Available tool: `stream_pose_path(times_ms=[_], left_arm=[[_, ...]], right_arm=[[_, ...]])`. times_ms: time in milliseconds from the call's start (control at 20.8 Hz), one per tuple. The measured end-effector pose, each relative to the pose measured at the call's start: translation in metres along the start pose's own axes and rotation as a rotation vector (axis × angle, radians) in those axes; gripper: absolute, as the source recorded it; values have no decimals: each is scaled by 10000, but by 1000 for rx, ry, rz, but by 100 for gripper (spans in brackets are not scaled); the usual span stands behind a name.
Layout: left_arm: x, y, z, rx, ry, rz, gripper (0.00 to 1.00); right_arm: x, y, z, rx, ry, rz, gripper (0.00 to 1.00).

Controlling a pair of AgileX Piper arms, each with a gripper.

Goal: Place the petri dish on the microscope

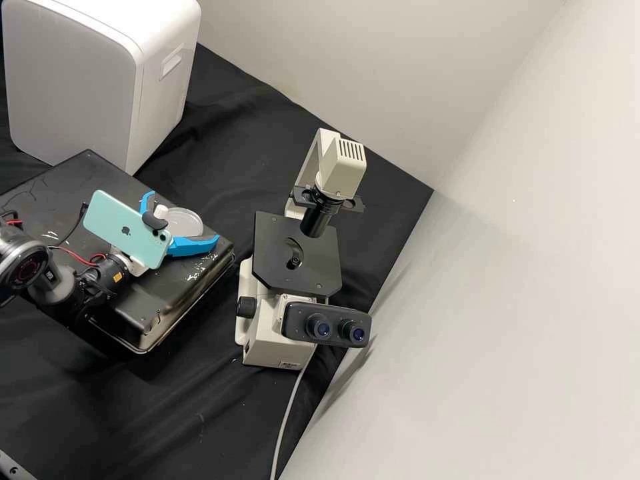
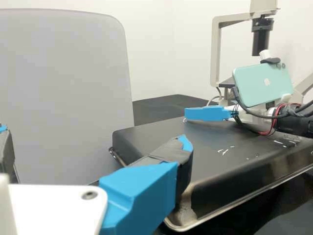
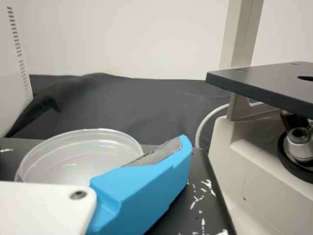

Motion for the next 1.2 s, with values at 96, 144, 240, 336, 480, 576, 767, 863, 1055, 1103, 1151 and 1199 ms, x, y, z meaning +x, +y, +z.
stream_pose_path(times_ms=[96, 144, 240, 336, 480, 576, 767, 863, 1055, 1103, 1151, 1199], left_arm=[[0, 0, 0, 0, 0, 0, 100], [0, 0, 0, 0, 0, 0, 100], [0, 0, 0, 0, 0, 0, 100], [0, 0, 0, 0, 0, 0, 100], [0, 0, 0, 0, 0, 0, 100], [0, 0, 0, 0, 0, 0, 100], [0, 0, 0, 0, 0, 0, 100], [0, 0, 0, 0, 0, 0, 100], [0, 0, 0, 0, 0, 0, 100], [0, 0, 0, 0, 0, 0, 100], [0, 0, 0, 0, 0, 0, 100], [0, 0, 0, 0, 0, 0, 100]], right_arm=[[1, 1, 7, 10, -2, 1, 0], [1, 1, 7, 10, -2, 1, 0], [0, 10, 15, 10, -5, 4, 0], [0, 10, 15, 10, -5, 4, 0], [0, 10, 15, 10, -5, 4, 0], [0, 10, 15, 10, -5, 4, 0], [0, 16, 20, 14, -7, 5, 0], [0, 16, 20, 16, -7, 5, 0], [0, 16, 20, 16, -7, 5, 0], [0, 16, 20, 16, -7, 5, 0], [0, 16, 20, 16, -7, 5, 0], [0, 16, 20, 16, -7, 5, 0]])
